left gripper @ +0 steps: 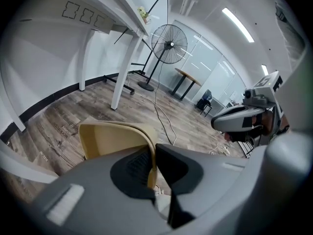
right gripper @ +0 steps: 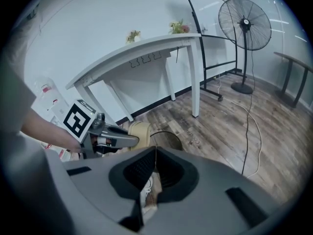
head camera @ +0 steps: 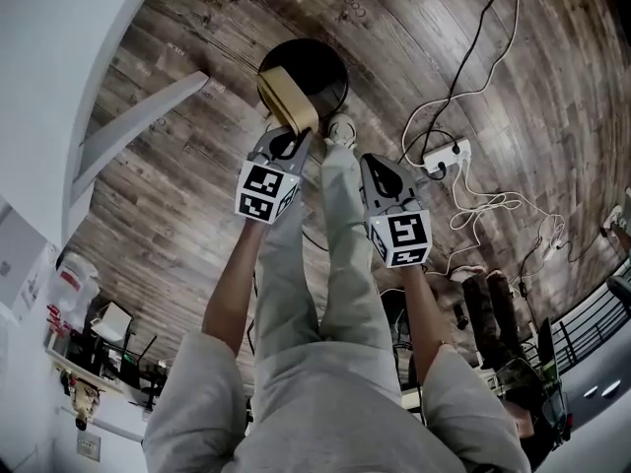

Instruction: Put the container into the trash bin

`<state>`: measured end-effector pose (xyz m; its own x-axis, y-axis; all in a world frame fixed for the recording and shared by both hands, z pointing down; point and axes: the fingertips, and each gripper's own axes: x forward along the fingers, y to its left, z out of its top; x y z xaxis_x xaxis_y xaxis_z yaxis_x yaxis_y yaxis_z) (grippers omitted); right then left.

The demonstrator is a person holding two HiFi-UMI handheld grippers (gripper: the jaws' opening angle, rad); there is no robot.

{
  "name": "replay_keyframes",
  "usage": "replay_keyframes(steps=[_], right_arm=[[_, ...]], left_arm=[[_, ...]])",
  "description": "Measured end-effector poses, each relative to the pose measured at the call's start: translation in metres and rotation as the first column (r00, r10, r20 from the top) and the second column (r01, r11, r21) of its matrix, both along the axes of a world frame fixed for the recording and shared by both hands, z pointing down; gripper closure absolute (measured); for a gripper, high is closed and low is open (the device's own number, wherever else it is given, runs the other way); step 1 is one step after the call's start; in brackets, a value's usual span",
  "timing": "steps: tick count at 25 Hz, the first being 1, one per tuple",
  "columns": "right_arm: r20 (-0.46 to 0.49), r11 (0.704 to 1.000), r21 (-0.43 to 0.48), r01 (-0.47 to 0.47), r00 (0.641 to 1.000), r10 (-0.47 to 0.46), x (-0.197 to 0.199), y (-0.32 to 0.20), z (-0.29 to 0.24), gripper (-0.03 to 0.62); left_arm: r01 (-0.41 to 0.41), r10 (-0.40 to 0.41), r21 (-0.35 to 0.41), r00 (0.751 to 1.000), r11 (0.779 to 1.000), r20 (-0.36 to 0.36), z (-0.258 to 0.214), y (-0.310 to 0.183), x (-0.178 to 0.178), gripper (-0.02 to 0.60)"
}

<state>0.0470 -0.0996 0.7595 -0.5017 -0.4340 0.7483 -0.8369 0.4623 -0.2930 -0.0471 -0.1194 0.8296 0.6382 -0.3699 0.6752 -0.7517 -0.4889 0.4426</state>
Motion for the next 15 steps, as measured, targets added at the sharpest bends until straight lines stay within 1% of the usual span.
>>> replay_keyframes(steps=[7, 15], right_arm=[[0.001, 1.000, -0.017, -0.010, 1.000, 0.010, 0.006, 0.006, 0.016, 0.579], [-0.004, 0.999, -0.044, -0.004, 1.000, 0.003, 0.013, 0.012, 0.032, 0.579]], left_arm=[[-0.014, 0.013, -0.052, 1.000, 0.999, -0.005, 0.040, 0.004, 0.009, 0.549], [-0.033, 0.034, -0.111, 0.999, 0.993, 0.011, 0.092, -0.003, 0.018, 0.551]])
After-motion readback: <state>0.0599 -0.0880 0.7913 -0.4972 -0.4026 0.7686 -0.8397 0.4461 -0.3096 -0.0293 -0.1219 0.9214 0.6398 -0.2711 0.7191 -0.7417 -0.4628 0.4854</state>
